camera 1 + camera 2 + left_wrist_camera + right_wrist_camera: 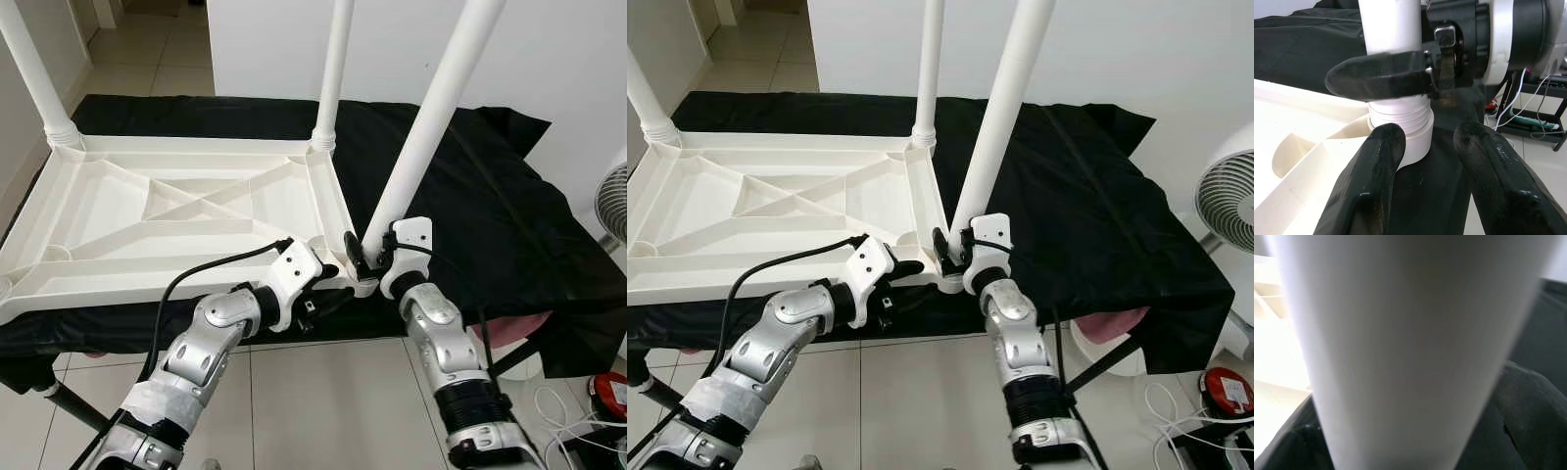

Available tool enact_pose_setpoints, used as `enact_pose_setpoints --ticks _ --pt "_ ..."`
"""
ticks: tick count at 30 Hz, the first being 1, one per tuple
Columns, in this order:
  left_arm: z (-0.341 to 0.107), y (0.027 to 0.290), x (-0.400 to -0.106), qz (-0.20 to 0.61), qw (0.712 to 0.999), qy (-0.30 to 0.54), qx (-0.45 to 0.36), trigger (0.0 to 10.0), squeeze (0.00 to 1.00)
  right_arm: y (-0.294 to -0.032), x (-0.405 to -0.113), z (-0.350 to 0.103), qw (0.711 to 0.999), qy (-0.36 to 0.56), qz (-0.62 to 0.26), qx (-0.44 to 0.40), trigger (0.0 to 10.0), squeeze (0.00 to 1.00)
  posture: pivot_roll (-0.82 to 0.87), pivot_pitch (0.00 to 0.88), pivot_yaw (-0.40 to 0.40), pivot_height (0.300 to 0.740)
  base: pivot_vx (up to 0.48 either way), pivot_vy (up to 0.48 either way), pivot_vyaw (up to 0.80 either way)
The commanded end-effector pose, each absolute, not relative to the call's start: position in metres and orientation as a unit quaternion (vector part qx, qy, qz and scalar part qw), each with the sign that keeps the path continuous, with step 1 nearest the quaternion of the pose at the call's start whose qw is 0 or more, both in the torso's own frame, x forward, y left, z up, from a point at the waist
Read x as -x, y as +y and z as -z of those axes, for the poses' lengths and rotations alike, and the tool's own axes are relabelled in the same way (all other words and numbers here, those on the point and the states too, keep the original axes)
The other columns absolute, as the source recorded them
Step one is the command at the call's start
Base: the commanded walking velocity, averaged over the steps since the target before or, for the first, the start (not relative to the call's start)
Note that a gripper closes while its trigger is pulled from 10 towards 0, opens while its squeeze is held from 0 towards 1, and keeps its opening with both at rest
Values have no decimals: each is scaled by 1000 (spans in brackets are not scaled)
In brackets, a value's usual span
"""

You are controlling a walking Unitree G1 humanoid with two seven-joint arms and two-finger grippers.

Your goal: Building children table

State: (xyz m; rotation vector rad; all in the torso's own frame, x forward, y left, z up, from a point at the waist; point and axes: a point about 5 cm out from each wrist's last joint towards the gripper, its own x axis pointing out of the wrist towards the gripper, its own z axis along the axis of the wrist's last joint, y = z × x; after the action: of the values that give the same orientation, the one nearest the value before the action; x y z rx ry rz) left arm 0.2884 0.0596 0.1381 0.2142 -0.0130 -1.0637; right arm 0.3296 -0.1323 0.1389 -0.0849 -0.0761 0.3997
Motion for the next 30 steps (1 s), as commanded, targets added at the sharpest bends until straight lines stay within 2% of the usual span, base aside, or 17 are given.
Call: enact_pose_setpoints --ticks 1,4,12,14,15,17,18,19,30 --pt "-140 57 -288 514 851 -9 -104 10000 0 -137 -331 -139 970 -36 -236 44 10000 0 -19 0 -62 740 0 0 0" --pt "-139 57 -287 516 850 -8 -104 10000 0 -141 -332 -139 956 -29 -288 56 10000 0 -18 0 -59 740 0 0 0" --pt "-136 60 -281 532 840 3 -108 10000 0 -151 -336 -137 931 -10 -349 105 10000 0 -3 0 -59 740 0 0 0" --pt "-135 63 -280 532 839 6 -113 10000 0 -153 -338 -138 928 -9 -355 113 9647 0 1 0 -60 740 0 0 0" --pt "-135 65 -279 532 839 7 -114 10000 0 -155 -340 -139 926 -7 -361 114 4392 0 3 0 -60 740 0 0 0" --pt "-135 66 -278 532 839 8 -114 10000 0 -157 -341 -140 924 -6 -365 114 4392 0 5 0 -61 740 0 0 0" --pt "-136 66 -278 530 840 8 -116 10000 0 -159 -343 -140 923 -2 -366 119 392 0 10 0 -66 740 0 0 0" --pt "-140 66 -277 531 840 2 -111 10000 0 -160 -345 -139 923 2 -365 120 0 0 16 0 -70 740 0 0 0" --pt "-144 68 -275 527 842 -3 -113 10000 0 -158 -341 -129 916 18 -389 95 0 0 22 0 -78 740 0 0 0"
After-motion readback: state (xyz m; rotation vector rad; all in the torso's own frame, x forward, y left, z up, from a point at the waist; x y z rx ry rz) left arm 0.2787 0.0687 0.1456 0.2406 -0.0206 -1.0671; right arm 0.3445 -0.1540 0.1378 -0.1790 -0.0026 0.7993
